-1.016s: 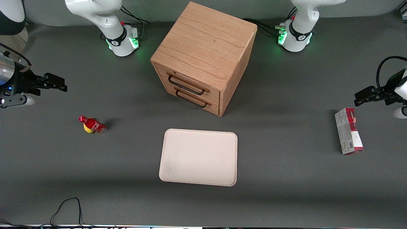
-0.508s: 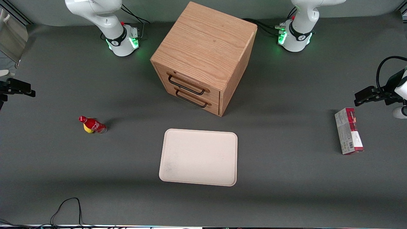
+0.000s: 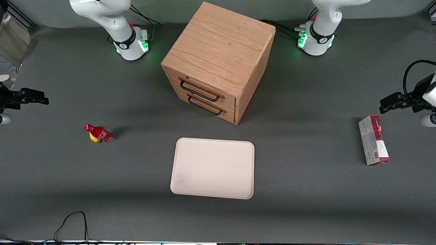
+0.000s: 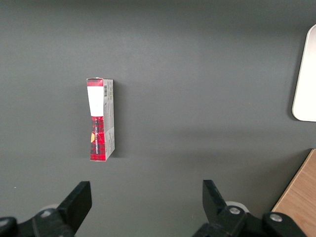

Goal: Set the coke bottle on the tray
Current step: 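Move the open right gripper toward the red Coca-Cola bottle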

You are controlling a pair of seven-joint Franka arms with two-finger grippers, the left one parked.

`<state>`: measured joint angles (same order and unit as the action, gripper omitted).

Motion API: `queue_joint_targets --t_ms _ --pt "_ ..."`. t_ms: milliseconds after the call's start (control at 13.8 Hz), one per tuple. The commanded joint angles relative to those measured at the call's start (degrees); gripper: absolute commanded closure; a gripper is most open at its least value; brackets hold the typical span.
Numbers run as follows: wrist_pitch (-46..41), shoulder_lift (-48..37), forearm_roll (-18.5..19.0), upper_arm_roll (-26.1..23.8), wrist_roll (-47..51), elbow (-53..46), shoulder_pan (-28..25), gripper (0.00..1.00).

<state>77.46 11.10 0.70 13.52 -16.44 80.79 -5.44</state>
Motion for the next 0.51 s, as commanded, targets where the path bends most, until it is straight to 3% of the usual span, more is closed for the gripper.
queue_joint_targets --t_ms 0,435 --pt "8.28 -2.49 0.36 0.19 -1.05 9.79 -0.45 0.00" --pt "33.85 -4.94 -0.08 -0.16 0.00 31.24 -0.54 0.00"
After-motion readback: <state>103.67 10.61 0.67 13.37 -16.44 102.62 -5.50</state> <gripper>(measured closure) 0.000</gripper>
